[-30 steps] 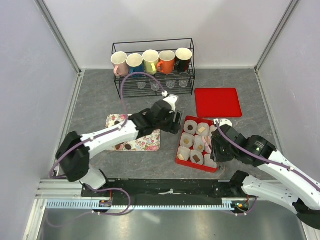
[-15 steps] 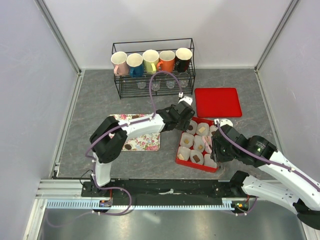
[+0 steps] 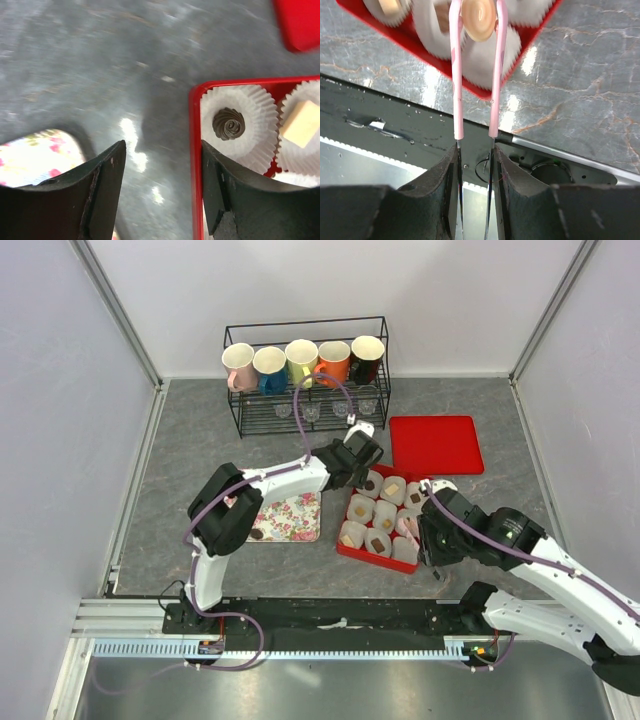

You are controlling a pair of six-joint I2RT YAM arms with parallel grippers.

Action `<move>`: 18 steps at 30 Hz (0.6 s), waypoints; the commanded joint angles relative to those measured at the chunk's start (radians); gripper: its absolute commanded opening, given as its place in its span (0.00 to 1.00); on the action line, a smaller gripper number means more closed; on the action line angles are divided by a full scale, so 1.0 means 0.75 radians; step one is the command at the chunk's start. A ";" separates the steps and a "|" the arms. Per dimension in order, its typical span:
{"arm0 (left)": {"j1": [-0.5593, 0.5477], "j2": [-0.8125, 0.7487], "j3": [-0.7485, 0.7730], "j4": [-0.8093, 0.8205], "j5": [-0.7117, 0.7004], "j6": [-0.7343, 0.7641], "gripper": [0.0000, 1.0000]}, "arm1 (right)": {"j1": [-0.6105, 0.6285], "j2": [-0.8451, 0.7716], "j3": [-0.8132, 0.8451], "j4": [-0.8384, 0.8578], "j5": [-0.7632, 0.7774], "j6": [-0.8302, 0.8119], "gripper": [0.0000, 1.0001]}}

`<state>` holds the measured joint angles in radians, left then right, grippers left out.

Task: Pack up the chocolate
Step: Move the packing box to the center of the board.

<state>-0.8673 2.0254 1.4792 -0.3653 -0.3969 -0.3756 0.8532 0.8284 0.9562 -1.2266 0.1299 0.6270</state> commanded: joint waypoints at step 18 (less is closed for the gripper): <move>0.083 -0.426 -0.080 0.045 0.006 0.028 0.71 | -0.006 0.176 -0.031 0.012 -0.102 -0.067 0.00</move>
<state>-0.8043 1.9026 1.4399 -0.3679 -0.4046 -0.3748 0.8532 0.9489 0.9543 -1.2263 0.0570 0.5747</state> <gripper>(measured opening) 0.703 0.357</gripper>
